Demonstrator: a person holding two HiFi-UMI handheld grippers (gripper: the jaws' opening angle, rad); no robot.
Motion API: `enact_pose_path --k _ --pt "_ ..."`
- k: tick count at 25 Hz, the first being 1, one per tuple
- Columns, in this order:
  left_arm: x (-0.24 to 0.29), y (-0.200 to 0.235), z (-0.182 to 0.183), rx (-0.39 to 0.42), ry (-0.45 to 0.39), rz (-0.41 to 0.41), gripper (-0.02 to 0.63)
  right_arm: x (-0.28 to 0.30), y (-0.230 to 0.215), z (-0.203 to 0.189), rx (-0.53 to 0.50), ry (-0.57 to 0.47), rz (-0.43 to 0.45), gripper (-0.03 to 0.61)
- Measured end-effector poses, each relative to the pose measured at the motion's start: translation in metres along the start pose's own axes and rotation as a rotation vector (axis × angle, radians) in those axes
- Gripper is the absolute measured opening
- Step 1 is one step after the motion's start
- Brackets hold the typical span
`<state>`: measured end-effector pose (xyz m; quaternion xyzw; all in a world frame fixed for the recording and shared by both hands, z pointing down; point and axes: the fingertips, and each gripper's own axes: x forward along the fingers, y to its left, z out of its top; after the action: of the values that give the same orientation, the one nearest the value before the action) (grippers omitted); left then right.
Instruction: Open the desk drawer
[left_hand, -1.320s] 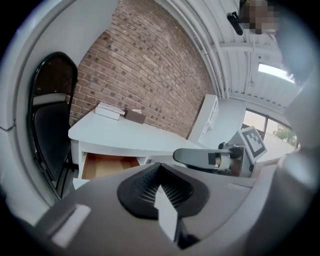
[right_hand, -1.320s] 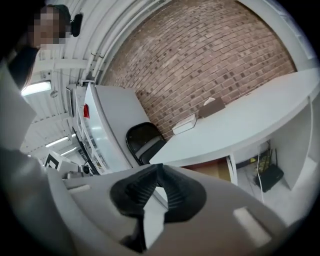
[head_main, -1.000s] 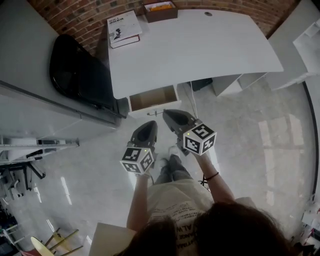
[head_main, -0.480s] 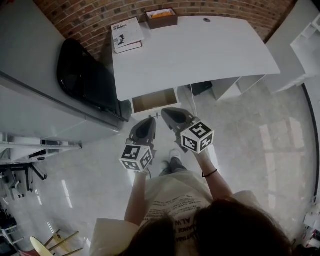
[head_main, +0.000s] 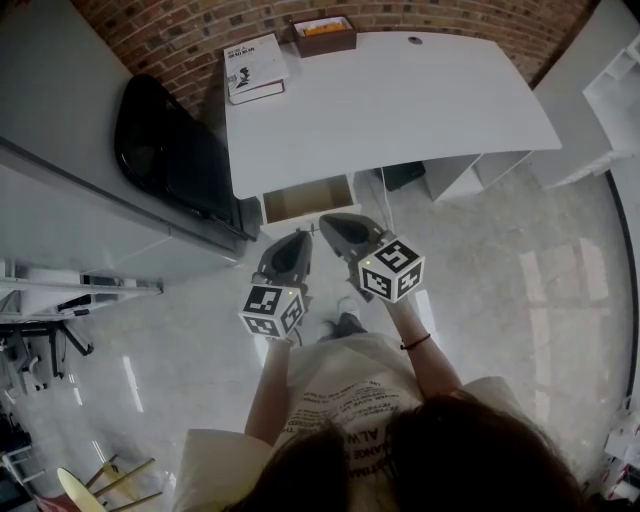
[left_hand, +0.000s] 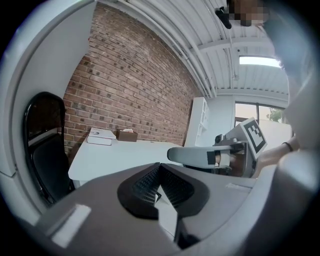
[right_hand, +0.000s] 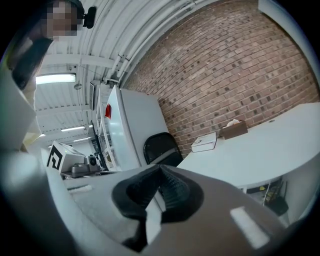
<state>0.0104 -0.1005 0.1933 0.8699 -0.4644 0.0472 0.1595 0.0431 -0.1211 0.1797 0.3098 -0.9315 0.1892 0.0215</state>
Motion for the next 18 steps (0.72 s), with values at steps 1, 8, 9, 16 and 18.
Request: enact_pose_path --k 1,8,9,16,18 --pt "0.0008 0.0001 -0.0006 0.001 0.0 0.001 -0.002 0.0004 -0.0001 -0.0007 -0.003 0.001 0.005 0.003" --pt "0.0038 0.0027 -0.0058 -0.014 -0.001 0.013 -0.002 0.0011 -0.0039 -0.0023 -0.011 0.009 0.025 0.002" --pt "0.0038 0.003 -0.0071 -0.019 0.002 0.016 -0.002 0.001 -0.0043 -0.0026 -0.01 0.012 0.028 0.003" --pt "0.0049 0.0038 -0.0085 -0.027 0.003 0.025 -0.002 0.0003 -0.0068 -0.007 0.007 0.02 0.04 0.002" --pt "0.0058 0.0037 -0.01 -0.029 0.006 0.025 -0.002 0.0003 -0.0072 -0.0088 0.009 0.023 0.044 0.003"
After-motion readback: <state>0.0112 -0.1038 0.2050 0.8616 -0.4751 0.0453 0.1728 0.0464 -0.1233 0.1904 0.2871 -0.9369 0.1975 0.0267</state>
